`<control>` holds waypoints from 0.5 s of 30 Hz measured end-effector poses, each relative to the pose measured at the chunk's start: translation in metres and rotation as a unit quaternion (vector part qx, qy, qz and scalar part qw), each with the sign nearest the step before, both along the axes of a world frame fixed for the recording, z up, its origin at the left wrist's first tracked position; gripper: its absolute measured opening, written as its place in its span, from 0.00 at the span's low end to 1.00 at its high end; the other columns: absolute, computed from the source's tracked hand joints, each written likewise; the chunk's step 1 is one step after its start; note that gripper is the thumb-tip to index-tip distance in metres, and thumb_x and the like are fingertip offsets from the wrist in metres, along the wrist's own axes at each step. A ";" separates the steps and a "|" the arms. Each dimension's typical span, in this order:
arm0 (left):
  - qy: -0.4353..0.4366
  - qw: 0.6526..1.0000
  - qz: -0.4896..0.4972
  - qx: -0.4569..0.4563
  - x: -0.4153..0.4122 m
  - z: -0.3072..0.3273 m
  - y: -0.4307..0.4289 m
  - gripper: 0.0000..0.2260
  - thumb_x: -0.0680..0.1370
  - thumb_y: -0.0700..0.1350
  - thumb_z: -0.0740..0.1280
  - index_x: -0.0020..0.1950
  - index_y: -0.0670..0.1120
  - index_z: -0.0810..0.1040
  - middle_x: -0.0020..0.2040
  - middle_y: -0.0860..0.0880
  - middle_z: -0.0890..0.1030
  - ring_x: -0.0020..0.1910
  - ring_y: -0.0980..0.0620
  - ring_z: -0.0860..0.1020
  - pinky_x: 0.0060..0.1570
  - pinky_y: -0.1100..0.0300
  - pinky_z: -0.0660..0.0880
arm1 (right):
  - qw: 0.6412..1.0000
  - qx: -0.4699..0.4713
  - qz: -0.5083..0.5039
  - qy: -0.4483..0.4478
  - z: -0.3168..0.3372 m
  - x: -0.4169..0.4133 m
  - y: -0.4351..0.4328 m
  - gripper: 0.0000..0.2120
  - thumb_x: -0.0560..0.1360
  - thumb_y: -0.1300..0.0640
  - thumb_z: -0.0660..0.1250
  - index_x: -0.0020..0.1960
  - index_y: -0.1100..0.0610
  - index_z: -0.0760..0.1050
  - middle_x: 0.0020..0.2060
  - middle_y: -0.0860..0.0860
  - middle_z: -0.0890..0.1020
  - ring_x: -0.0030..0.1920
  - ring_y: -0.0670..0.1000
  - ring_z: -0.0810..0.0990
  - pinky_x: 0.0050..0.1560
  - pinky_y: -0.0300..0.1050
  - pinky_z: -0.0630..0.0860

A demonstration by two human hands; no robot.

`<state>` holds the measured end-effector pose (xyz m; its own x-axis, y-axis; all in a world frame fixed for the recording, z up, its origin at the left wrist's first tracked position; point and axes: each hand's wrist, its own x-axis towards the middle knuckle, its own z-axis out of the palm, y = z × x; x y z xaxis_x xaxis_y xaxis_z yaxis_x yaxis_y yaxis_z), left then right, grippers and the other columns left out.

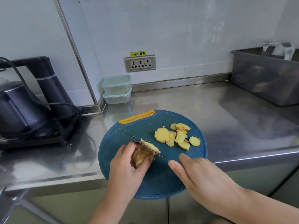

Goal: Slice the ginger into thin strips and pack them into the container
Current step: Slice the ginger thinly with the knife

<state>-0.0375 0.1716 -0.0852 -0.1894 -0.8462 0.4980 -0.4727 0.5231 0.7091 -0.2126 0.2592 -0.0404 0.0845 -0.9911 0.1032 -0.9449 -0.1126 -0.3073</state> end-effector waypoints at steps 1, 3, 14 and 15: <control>-0.003 1.000 0.002 -0.003 0.000 0.000 0.000 0.11 0.69 0.51 0.75 0.48 0.58 0.76 0.44 0.57 0.78 0.43 0.56 0.78 0.41 0.59 0.76 | 1.000 0.002 0.000 -0.004 -0.001 0.000 0.000 0.24 0.71 0.33 0.34 0.39 0.49 0.60 0.29 0.48 0.67 0.30 0.50 0.67 0.37 0.44 0.69; -0.007 1.000 0.005 -0.007 0.000 0.000 0.000 0.12 0.69 0.51 0.75 0.48 0.58 0.76 0.43 0.58 0.78 0.43 0.57 0.78 0.40 0.60 0.76 | 1.000 0.002 0.005 -0.006 -0.001 -0.001 0.000 0.24 0.71 0.33 0.34 0.39 0.48 0.60 0.30 0.48 0.68 0.30 0.50 0.68 0.37 0.44 0.69; -0.037 0.999 -0.008 -0.008 0.002 0.002 0.000 0.09 0.70 0.49 0.74 0.47 0.55 0.77 0.43 0.57 0.77 0.43 0.57 0.78 0.40 0.63 0.73 | 0.997 0.049 -0.002 -0.058 0.002 -0.002 -0.009 0.26 0.74 0.34 0.38 0.39 0.52 0.65 0.31 0.48 0.68 0.31 0.48 0.67 0.38 0.44 0.69; -0.036 0.999 -0.009 -0.006 0.002 0.002 -0.001 0.09 0.70 0.49 0.74 0.47 0.55 0.77 0.43 0.57 0.77 0.43 0.57 0.78 0.40 0.63 0.73 | 0.997 0.054 -0.005 -0.051 0.004 -0.001 -0.010 0.28 0.74 0.34 0.38 0.39 0.52 0.66 0.31 0.48 0.69 0.31 0.48 0.68 0.39 0.45 0.71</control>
